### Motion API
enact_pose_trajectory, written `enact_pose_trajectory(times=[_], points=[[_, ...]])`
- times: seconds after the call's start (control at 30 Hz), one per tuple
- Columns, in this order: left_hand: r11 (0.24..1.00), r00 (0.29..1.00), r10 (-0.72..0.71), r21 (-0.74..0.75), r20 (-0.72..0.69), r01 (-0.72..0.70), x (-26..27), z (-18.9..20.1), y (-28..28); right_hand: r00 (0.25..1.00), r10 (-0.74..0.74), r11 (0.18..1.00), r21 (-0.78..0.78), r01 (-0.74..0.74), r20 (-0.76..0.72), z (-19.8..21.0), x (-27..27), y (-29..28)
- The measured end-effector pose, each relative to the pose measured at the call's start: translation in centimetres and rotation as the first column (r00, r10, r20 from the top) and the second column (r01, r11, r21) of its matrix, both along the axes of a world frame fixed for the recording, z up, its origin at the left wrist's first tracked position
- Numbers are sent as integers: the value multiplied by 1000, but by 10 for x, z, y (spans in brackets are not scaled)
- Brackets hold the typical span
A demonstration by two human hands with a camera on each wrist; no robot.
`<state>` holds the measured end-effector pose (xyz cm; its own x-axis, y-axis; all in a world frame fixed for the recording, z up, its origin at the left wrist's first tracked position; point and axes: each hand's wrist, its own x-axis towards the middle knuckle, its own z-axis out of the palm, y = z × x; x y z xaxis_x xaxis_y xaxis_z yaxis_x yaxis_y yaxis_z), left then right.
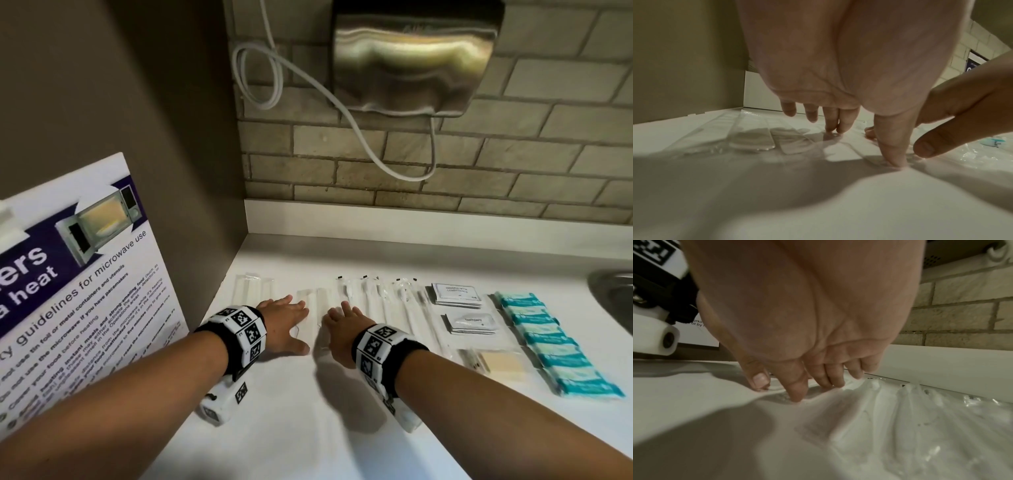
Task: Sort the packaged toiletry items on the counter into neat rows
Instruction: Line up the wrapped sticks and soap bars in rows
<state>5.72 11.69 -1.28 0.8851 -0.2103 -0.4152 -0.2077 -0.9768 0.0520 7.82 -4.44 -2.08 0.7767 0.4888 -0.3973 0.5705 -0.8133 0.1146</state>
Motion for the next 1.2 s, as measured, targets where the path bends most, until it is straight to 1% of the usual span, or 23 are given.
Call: enact_pose_trajectory(times=[0.1,0.2,0.4,0.8,0.93,1.07,1.13,1.2], points=[[1000,1000,4,-6,-5,-4,4,-2,0,1000,-10,1000,18,10,-2,1,0,-1],[999,1000,15,-35,21,-14,5,-2,0,1000,-9,998,62,9,2,2,1,2],[1000,1000,15,4,0,-15,3,-5,2,1000,-14,1000,0,14,-13,-2,4,3],[1000,1000,4,-6,-7,-4,5,-4,-2,998,-65,998,-12,65,-19,-2,3,5],[1000,1000,14,-20,7,-14,6,-5,-1,995,-84,996,13,85,-44,2,2,6],[995,995,78,-60,55,-75,3,-3,8,999,-45,997,70,45,-8,3,5,15],[990,988,137,-20,72,-136,1,1,17,999,-39,992,119,38,6,4,6,22],[981,980,184,47,72,-188,-1,4,26,999,-28,992,120,26,15,5,6,29]])
